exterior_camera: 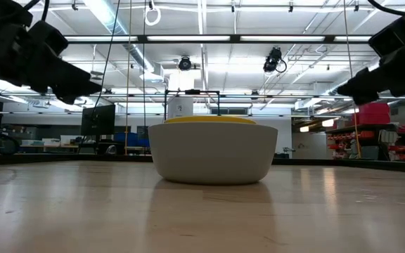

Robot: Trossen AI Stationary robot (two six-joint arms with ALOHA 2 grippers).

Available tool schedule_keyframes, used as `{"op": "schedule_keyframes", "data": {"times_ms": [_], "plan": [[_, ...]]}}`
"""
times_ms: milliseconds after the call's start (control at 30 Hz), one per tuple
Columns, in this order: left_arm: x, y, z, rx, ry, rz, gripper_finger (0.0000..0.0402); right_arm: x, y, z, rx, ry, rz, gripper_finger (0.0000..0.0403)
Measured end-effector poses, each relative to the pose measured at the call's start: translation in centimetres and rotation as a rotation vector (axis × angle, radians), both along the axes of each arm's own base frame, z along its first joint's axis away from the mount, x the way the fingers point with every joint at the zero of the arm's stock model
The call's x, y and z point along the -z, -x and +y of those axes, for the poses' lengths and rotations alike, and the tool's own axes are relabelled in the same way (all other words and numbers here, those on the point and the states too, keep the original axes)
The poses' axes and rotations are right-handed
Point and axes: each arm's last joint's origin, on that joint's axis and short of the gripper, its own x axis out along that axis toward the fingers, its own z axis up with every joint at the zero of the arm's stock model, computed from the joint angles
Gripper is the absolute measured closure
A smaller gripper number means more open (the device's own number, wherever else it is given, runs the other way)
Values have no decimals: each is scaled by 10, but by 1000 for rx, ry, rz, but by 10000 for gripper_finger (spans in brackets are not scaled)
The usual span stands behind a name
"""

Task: Nest bowls inside each other
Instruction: Return to Home Position

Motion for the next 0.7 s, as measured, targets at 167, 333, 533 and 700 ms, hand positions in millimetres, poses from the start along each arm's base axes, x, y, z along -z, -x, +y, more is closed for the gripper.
{"op": "schedule_keyframes", "data": {"times_ms": [167,333,533,700], "plan": [[-4,2,-1,32,-2,-41,175,0,7,3,-30,-31,103,235],[-12,8,-3,90,-30,-110,173,-7,18,6,-46,-40,53,232],[-17,13,-4,98,-25,-118,175,-7,19,9,-15,0,46,233],[-15,11,-2,29,-14,-160,173,-9,18,10,43,13,8,237]]}}
